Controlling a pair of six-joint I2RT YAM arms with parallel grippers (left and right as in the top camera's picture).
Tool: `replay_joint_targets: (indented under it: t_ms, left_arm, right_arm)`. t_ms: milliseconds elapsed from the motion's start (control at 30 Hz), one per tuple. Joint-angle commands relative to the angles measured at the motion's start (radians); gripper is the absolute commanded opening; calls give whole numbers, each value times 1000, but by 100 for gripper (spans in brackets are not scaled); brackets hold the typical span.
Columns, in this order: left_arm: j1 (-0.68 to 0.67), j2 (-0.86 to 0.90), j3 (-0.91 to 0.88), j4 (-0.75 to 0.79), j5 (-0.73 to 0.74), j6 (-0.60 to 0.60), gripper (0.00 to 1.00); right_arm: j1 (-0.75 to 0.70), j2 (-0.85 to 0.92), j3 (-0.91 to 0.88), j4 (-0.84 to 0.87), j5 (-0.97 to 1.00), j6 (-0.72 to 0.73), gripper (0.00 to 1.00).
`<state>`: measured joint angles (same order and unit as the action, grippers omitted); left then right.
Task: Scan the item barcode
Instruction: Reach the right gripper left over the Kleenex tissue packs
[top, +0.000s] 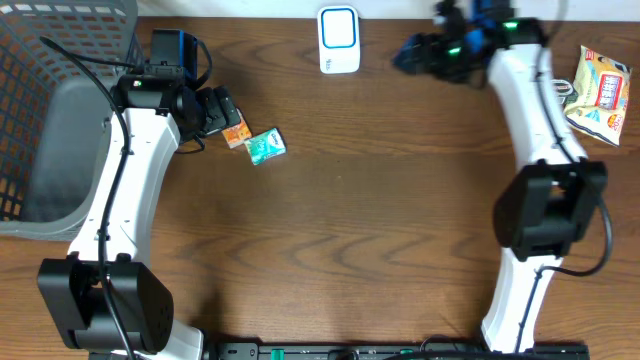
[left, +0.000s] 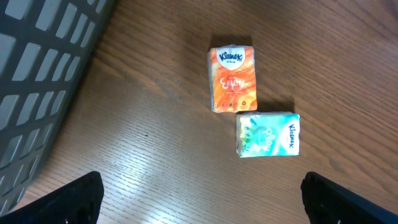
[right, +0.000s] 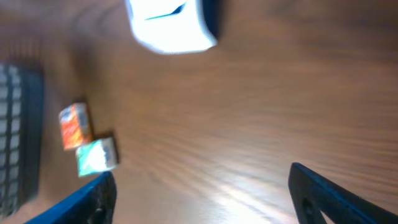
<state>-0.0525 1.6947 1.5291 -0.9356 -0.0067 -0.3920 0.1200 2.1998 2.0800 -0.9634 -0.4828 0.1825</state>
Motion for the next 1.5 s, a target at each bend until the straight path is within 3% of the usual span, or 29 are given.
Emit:
replay_joint_targets:
  t_ms: [0,167,300,600,767,1467]
  left_arm:
    - [3,5,4,-3,-13,6,100]
    - [3,5,4,-3,-13,6,100]
    - [3,5,4,-3,-13,6,100]
    - [3,5,4,-3,-13,6,100]
    - [3,5,4,-3,-13,6,100]
    - [3,5,4,-3,-13,6,100]
  right_arm:
    - [98,35,-1,-6,17,3,81]
    - [237,90,-1,-1,116,3,87]
    - [323,121,-1,40,144,3,99]
    - [449,129,-1,141,193,3,99]
    - [483,142,-1,133,377,4,99]
    - [462,150,-2,73,380,30,99]
